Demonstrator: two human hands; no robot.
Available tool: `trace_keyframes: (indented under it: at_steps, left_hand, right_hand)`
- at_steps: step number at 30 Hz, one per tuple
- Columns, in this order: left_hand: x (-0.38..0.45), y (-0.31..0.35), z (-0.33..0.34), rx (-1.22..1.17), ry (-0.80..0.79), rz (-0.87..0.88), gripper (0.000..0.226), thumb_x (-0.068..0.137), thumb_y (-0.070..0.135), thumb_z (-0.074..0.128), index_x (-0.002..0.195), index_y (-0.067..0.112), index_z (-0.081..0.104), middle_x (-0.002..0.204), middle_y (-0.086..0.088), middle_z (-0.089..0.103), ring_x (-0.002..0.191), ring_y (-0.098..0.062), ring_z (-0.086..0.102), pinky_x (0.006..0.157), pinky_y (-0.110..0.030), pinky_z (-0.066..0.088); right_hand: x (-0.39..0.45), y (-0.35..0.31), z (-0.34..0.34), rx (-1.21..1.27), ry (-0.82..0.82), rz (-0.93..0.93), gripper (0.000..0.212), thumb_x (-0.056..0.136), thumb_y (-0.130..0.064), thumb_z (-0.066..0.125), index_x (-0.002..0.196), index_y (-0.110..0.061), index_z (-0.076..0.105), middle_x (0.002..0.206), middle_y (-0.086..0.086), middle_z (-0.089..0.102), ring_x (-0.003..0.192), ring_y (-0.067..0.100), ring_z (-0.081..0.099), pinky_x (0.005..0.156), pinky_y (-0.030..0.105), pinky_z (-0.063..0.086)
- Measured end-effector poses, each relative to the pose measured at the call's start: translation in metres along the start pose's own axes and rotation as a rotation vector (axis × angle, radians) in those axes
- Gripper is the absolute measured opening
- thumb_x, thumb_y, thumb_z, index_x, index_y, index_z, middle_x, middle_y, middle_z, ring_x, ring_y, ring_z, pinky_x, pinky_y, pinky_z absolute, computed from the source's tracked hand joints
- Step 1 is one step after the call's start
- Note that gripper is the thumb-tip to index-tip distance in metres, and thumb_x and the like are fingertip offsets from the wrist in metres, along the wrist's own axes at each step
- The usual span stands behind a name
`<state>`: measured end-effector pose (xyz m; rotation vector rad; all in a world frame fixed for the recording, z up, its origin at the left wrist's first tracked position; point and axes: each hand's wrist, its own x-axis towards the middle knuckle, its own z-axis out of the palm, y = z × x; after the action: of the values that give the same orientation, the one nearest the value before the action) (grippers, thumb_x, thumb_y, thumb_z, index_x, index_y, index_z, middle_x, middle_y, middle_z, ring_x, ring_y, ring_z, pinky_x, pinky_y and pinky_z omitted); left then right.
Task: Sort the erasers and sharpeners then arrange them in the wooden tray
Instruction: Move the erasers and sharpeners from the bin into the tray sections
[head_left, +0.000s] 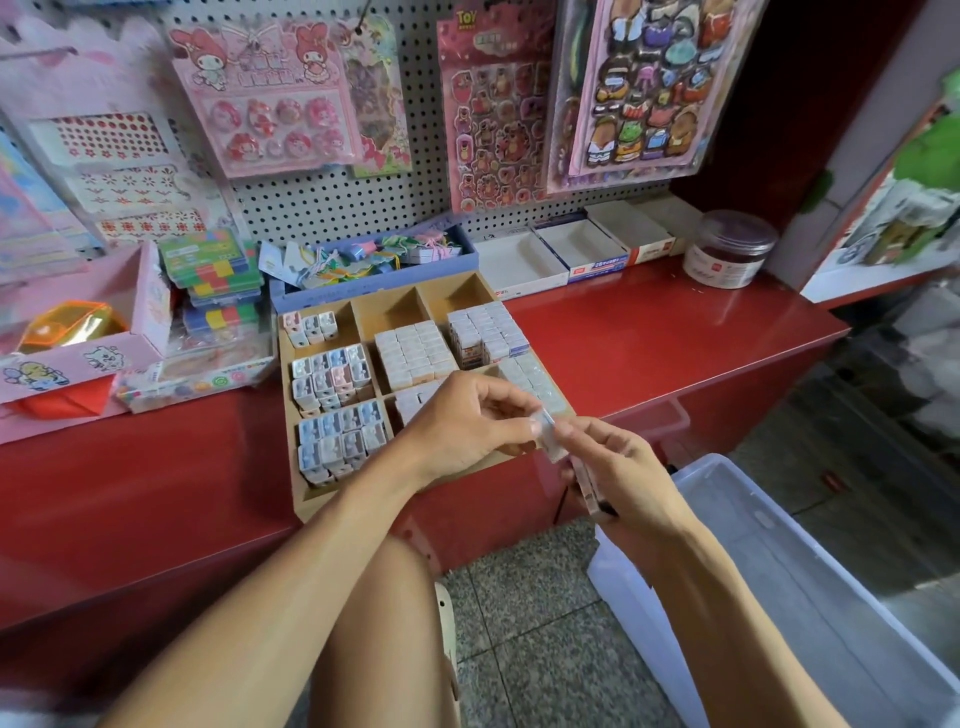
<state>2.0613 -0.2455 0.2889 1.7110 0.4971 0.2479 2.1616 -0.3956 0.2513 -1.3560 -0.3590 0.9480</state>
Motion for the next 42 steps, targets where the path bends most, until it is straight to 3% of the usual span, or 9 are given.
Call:
trace_keyframes:
  at_steps: [5, 9, 12, 16, 19, 26, 29, 38, 42]
  left_hand:
    - [0.019, -0.001, -0.006, 0.251, 0.186, 0.034, 0.015, 0.079, 0.003, 0.075, 0.081, 0.018, 0.073, 0.077, 0.001, 0.069, 0.069, -0.017, 0.066, 0.075, -0.040, 0.059]
    - [0.032, -0.003, -0.002, 0.443, 0.212, 0.056, 0.013, 0.080, 0.013, 0.075, 0.083, 0.024, 0.070, 0.077, 0.012, 0.066, 0.062, 0.000, 0.058, 0.065, -0.009, 0.047]
    - [0.042, -0.006, 0.004, 0.568, 0.216, 0.061, 0.013, 0.081, 0.016, 0.073, 0.093, 0.018, 0.074, 0.073, 0.016, 0.062, 0.058, 0.006, 0.054, 0.058, -0.002, 0.039]
    - [0.050, -0.006, 0.014, 0.656, 0.234, 0.099, 0.018, 0.082, 0.016, 0.072, 0.101, 0.014, 0.074, 0.071, 0.019, 0.055, 0.061, 0.006, 0.053, 0.057, 0.001, 0.035]
    - [0.057, -0.001, 0.018, 0.687, 0.217, 0.102, 0.015, 0.081, 0.017, 0.072, 0.096, 0.014, 0.074, 0.071, 0.016, 0.057, 0.059, 0.006, 0.053, 0.056, 0.000, 0.035]
    - [0.059, -0.003, 0.013, 0.728, 0.170, 0.092, 0.010, 0.079, 0.016, 0.072, 0.089, 0.015, 0.073, 0.068, 0.015, 0.060, 0.055, 0.008, 0.053, 0.056, -0.001, 0.036]
    - [0.060, -0.009, 0.017, 0.770, 0.171, 0.098, 0.016, 0.082, 0.017, 0.070, 0.097, 0.016, 0.073, 0.071, 0.017, 0.059, 0.062, 0.006, 0.055, 0.057, 0.001, 0.036]
    - [0.056, -0.024, 0.018, 0.853, 0.108, 0.139, 0.016, 0.081, 0.015, 0.070, 0.097, 0.013, 0.074, 0.083, 0.006, 0.064, 0.071, -0.006, 0.058, 0.075, -0.026, 0.052]
    - [0.057, -0.021, 0.020, 0.715, 0.157, 0.082, 0.004, 0.085, 0.023, 0.072, 0.088, 0.021, 0.074, 0.079, 0.015, 0.066, 0.069, 0.003, 0.060, 0.063, -0.006, 0.043]
  right_hand:
    - [0.004, 0.003, -0.016, 0.288, 0.201, 0.133, 0.015, 0.095, -0.017, 0.052, 0.096, -0.007, 0.064, 0.074, 0.005, 0.053, 0.053, 0.010, 0.046, 0.046, 0.022, 0.034]
    - [0.004, 0.005, -0.029, 0.492, 0.281, 0.181, 0.039, 0.087, -0.001, 0.032, 0.116, -0.003, 0.059, 0.082, 0.012, 0.058, 0.061, 0.016, 0.052, 0.039, 0.022, 0.041]
    - [0.006, 0.006, -0.035, 0.477, 0.282, 0.187, 0.053, 0.079, 0.010, 0.024, 0.118, -0.004, 0.058, 0.089, 0.014, 0.058, 0.068, 0.019, 0.053, 0.045, 0.027, 0.043]
    - [0.008, 0.005, -0.038, 0.395, 0.247, 0.156, 0.043, 0.093, 0.017, 0.036, 0.129, -0.001, 0.050, 0.109, 0.020, 0.062, 0.081, 0.023, 0.061, 0.066, 0.033, 0.050]
    - [0.008, 0.009, -0.042, 0.360, 0.235, 0.140, 0.046, 0.089, 0.019, 0.052, 0.132, 0.005, 0.048, 0.122, 0.027, 0.056, 0.088, 0.028, 0.066, 0.061, 0.031, 0.057]
    - [0.002, 0.009, -0.050, 0.422, 0.206, 0.148, 0.017, 0.092, 0.006, 0.059, 0.109, 0.010, 0.062, 0.083, 0.016, 0.067, 0.064, 0.017, 0.069, 0.057, 0.022, 0.056]
    - [0.001, 0.009, -0.048, 0.446, 0.157, 0.141, 0.016, 0.096, 0.001, 0.056, 0.111, 0.006, 0.060, 0.076, 0.015, 0.066, 0.070, 0.020, 0.067, 0.059, 0.025, 0.058]
    - [0.002, 0.010, -0.046, 0.291, 0.100, 0.093, 0.026, 0.098, -0.014, 0.059, 0.121, -0.002, 0.060, 0.086, 0.012, 0.065, 0.060, 0.015, 0.067, 0.047, 0.023, 0.051]
    - [0.004, 0.014, -0.045, 0.153, 0.138, 0.058, 0.031, 0.093, -0.016, 0.066, 0.121, -0.003, 0.065, 0.102, 0.021, 0.071, 0.073, 0.023, 0.068, 0.068, 0.039, 0.049]
